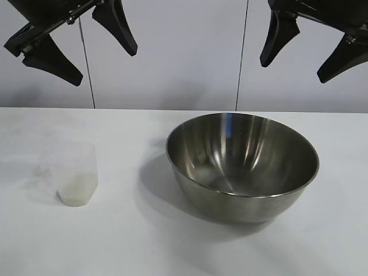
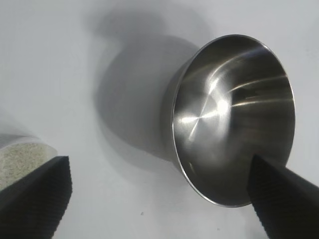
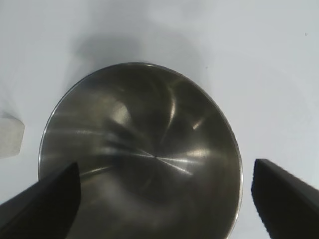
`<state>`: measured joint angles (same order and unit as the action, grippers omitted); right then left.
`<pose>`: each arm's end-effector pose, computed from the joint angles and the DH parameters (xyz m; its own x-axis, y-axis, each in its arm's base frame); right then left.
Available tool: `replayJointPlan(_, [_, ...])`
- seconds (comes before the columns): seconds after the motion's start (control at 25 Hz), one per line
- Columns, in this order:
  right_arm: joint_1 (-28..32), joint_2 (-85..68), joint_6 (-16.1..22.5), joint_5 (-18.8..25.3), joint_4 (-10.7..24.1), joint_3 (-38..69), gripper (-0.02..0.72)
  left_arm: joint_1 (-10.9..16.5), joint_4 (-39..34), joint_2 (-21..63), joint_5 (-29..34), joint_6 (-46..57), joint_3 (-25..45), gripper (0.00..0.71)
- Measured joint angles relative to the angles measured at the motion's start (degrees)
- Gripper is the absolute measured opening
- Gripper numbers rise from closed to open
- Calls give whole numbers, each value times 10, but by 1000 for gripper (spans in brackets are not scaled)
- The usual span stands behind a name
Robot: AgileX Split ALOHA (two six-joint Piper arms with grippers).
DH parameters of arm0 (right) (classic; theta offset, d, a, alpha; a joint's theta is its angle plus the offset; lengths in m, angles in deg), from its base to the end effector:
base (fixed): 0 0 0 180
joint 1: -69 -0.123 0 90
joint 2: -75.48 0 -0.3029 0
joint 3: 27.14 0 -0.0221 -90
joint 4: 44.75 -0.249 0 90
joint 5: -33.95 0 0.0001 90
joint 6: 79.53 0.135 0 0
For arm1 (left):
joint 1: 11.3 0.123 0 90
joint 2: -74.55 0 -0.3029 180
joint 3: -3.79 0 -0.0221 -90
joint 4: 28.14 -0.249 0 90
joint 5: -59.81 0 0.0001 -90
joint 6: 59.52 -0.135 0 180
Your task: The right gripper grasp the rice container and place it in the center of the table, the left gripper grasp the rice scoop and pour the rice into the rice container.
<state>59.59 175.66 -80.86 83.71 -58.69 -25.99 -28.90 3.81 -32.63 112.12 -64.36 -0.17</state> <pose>0.3588 0.0846 0.2786 -0.8825 -0.0114 -0.4701 -0.1325 0.9652 0.2254 0.3608 -0.1738 0.2698 -0.9299 0.0319 -0.3664 0.2205 0.8457 -0.4860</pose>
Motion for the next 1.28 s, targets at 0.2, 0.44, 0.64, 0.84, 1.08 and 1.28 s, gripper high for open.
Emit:
replayJointPlan(0.2, [0,0,0,0,0,0,639,0,0,0,0,0,0,689])
replayJointPlan(0.44, [0,0,0,17,13,0,639,0,0,0,0,0,0,689])
replayJointPlan(0.64, [0,0,3,58,68,0,639,0,0,0,0,0,0,689])
replayJointPlan(0.84, [1,19,13,57,120,7,639,0,0,0,0,0,0,689])
replayJointPlan(1.08, [7,99,13,-25,95,69,639,0,0,0,0,0,0,689])
replayJointPlan(1.28, [7,146,17,-82,73,92,639,0,0,0,-6,0,0,689])
